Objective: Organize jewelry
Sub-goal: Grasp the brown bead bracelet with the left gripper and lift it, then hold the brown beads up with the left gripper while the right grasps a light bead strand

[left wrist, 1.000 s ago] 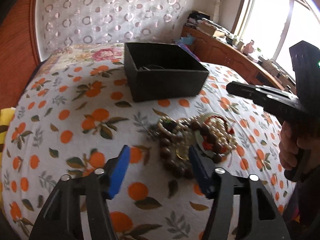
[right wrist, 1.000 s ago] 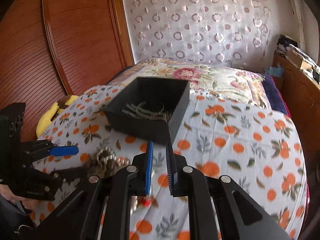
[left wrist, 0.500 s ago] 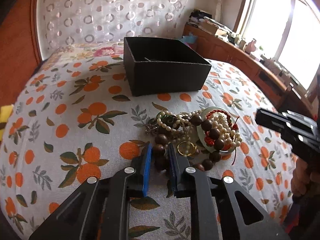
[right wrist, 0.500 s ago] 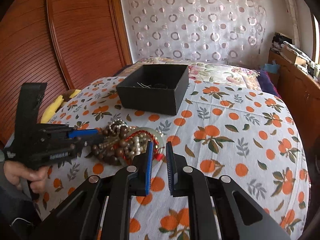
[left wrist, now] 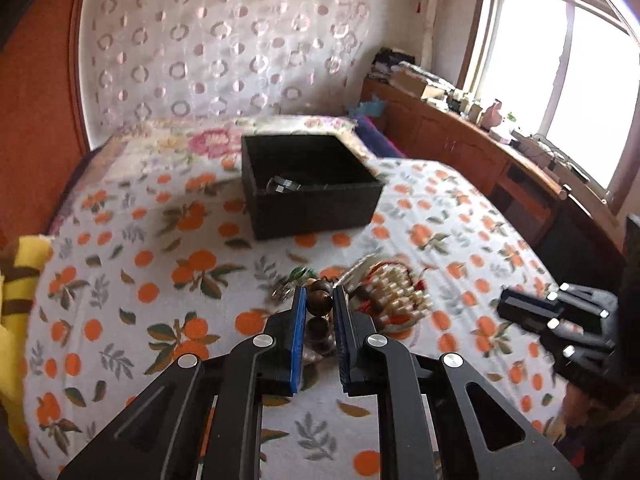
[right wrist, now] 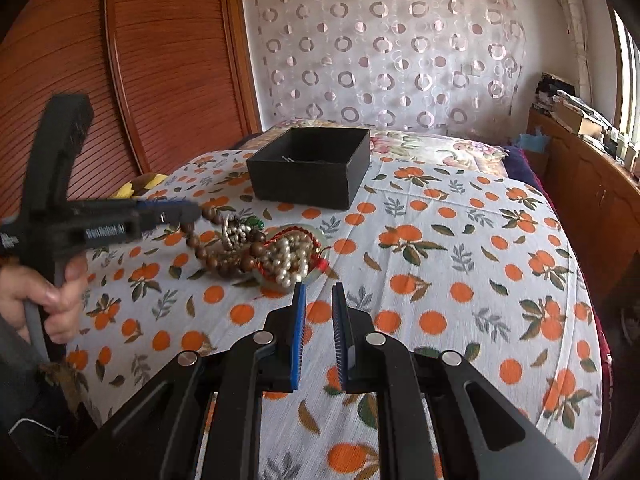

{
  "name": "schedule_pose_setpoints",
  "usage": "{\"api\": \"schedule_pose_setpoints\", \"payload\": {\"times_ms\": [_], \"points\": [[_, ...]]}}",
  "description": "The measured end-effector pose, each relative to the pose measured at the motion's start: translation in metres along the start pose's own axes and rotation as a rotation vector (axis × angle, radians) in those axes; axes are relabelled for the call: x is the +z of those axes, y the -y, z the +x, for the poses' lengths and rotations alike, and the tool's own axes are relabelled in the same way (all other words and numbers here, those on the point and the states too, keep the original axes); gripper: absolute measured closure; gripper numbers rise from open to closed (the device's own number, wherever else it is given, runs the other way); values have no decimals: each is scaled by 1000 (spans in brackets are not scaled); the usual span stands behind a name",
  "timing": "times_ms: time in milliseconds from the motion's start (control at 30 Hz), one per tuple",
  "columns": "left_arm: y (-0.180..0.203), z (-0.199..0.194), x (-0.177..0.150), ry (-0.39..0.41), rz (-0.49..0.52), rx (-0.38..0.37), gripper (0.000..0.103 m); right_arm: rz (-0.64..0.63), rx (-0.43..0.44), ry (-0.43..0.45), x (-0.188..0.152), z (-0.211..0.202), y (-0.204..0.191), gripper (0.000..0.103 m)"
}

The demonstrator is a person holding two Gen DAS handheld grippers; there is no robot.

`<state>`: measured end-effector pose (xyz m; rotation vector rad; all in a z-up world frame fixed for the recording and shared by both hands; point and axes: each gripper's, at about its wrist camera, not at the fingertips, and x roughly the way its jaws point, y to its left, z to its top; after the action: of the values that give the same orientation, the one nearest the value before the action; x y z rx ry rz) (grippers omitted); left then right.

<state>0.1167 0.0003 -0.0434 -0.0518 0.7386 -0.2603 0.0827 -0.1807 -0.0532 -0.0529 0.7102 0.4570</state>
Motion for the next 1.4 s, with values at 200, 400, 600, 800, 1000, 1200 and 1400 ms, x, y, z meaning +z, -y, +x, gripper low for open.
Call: {"api": "schedule_pose_setpoints", "payload": {"times_ms": [200,400,600,800,1000,1200,1400], "points": [[16,-21,12,39,32,-24,91,5,11,9,-6,-6,-5,88],[29,-42,20,83,56,-44,91,7,29,-7,-11,-1,-12,88],[34,-68,16,137,58,-48,91,0,45,-32,-18,7,-19,88],[28,-92,15,176,48,-44,91,-13,57,-44,-19,11,-26,88],[17,-102,18,194,42,-19,91,-33,86,-45,-14,14,-35,77],[-1,-90,11,159,14,-2,91,-100,131,-69,-5,27,-58,63],[-16,-84,4,145,-18,12,91,-175,212,-123,4,50,-95,63]]}}
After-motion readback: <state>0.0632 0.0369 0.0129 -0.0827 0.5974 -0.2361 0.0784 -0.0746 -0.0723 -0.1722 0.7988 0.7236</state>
